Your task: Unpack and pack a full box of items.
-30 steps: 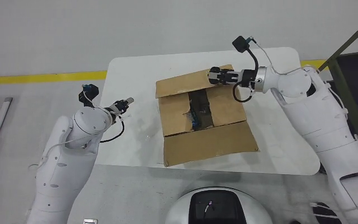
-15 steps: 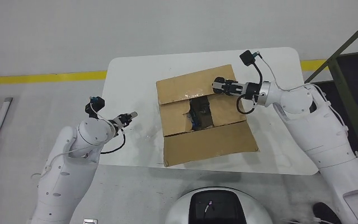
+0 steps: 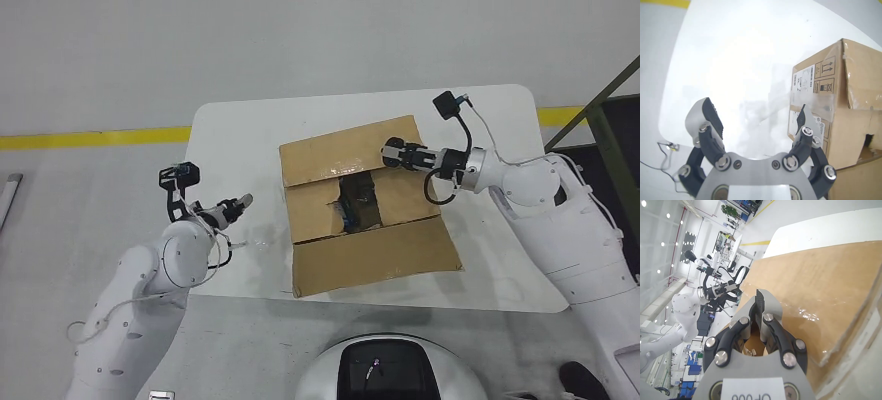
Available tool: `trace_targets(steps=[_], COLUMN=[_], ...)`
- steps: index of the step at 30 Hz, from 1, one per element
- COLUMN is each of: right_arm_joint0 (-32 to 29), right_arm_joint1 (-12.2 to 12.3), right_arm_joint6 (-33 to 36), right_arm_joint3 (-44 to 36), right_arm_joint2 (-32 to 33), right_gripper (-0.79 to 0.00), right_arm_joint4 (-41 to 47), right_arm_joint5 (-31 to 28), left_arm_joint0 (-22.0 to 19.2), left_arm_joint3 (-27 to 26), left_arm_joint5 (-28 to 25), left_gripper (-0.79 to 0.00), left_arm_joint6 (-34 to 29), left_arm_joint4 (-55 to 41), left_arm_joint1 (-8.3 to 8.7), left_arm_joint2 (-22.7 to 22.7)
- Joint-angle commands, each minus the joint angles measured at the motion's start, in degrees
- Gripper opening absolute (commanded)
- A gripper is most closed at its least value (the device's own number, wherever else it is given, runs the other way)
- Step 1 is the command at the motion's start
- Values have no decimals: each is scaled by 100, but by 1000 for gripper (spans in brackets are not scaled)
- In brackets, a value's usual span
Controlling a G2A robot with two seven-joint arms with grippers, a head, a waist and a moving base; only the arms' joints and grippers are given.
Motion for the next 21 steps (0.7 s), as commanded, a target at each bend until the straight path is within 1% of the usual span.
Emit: trace_targets(steps=[1, 4, 5, 6, 17, 18, 20, 21], right_arm_joint0=[-13, -32, -36, -38, -97, -108, -131, -140], right_arm_joint1=[5, 14, 18, 20, 44, 48, 59, 65], right_arm_joint6=[6, 24, 31, 35, 70, 79, 86, 97], right_arm_joint3=[-9, -20, -21, -23, -124, -143, -178, -192], right_arm_joint2=[8, 17, 22, 25, 38, 44, 68, 85], right_gripper=[-785, -785, -785, -785, -785, -785, -785, -785], right_arm_joint4=[7, 13, 16, 18, 96, 98, 96, 98], right_arm_joint5=[-4, -4, -8, -10, -5, 0, -1, 3], left_arm_joint0=[313, 867, 1067, 1124, 1124, 1150, 1284, 1383], left_arm_joint3=[-313, -829, -973, -1016, -1016, -1024, -1040, -1073], left_arm_joint5=[-299, -891, -1041, -1086, -1086, -1164, -1450, -1508], left_gripper=[0, 0, 0, 0, 0, 0, 0, 0], left_arm_joint6=[139, 441, 493, 511, 511, 580, 649, 604], left_arm_joint4=[726, 1686, 1750, 1771, 1771, 1828, 2364, 2763], left_arm_joint1=[64, 167, 188, 196, 196, 196, 223, 243], left_arm_joint2=[-35, -115, -171, -200, -200, -195, -195, -212])
